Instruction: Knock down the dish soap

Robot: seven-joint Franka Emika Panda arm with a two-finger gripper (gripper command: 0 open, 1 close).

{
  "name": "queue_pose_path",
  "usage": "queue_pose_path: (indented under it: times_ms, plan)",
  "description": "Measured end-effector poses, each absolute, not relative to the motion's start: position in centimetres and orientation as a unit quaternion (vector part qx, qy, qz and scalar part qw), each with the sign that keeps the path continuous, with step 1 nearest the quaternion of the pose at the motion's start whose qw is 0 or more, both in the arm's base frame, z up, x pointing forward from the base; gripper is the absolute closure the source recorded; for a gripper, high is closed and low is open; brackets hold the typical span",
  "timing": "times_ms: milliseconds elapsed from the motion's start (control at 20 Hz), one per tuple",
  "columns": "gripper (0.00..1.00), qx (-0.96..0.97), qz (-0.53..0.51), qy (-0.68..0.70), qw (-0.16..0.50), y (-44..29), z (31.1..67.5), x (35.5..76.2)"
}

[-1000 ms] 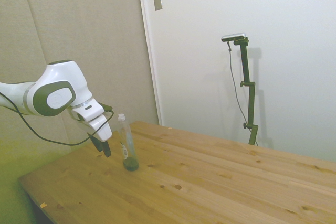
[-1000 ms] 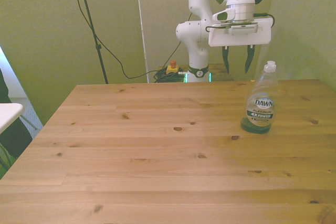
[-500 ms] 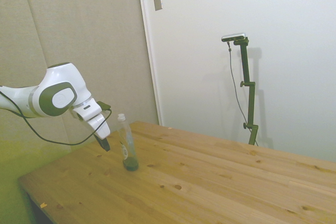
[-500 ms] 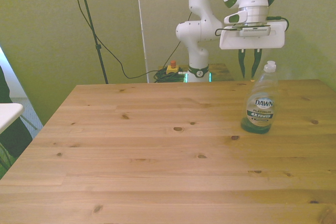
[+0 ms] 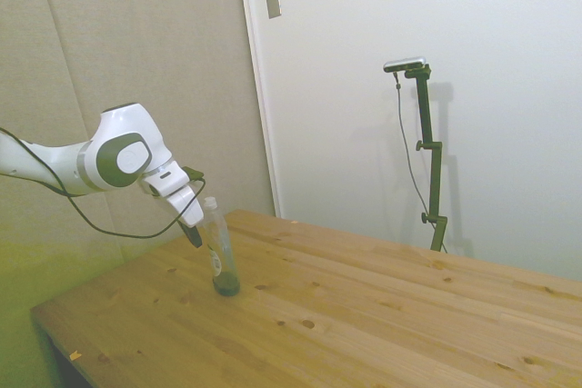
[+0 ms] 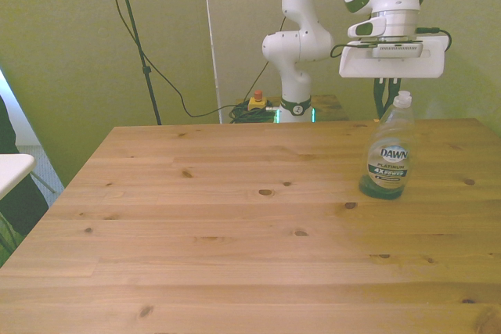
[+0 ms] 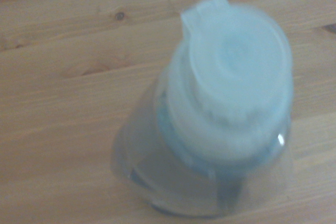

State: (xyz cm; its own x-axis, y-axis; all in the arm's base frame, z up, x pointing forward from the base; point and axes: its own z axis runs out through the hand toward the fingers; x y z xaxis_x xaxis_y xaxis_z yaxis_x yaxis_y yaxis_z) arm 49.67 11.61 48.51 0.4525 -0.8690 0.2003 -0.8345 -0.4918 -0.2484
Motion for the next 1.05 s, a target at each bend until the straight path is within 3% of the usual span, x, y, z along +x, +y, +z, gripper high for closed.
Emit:
queue_pose_path:
  times_ms: [500, 1050]
  plan:
    - [1.00, -0.830, -0.155, 0.532, 0.059, 9.0, 46.7, 58.1]
    - [1.00, -0.820, -0.163, 0.545, 0.064, 7.3, 46.4, 61.2]
